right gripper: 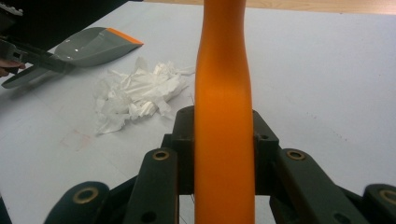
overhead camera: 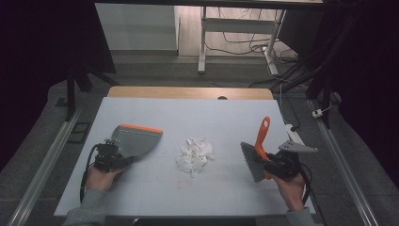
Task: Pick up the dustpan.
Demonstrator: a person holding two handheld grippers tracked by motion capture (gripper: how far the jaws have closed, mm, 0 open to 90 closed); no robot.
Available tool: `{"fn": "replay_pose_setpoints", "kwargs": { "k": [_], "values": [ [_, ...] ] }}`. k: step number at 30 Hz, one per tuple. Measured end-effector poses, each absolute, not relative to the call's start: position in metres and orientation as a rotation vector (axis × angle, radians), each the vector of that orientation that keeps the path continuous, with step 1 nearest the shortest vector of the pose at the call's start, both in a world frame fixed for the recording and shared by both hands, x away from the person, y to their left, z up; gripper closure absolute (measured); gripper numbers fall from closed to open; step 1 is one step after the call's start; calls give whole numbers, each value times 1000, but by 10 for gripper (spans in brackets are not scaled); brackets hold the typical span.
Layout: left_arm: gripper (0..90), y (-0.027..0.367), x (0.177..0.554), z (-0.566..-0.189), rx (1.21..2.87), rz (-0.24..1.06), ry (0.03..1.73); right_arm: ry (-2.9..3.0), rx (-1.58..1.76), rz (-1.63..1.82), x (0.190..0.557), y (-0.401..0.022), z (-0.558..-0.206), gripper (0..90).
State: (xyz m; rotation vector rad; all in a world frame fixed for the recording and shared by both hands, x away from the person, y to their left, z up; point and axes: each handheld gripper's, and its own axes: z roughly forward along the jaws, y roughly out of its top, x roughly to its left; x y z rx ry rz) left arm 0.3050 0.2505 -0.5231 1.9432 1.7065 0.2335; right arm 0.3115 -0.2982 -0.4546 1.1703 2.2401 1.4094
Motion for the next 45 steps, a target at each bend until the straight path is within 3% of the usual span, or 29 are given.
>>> {"fn": "replay_pose_setpoints", "kwargs": {
  "k": [6,45],
  "values": [
    [606,252,304,-523,1940,251,1692,2246,1164,1405,312,-297,-455,699],
    [616,272,290,-496,1907,295,1479,2215,1158,1425,310,-299,-453,699]
  ]
}}
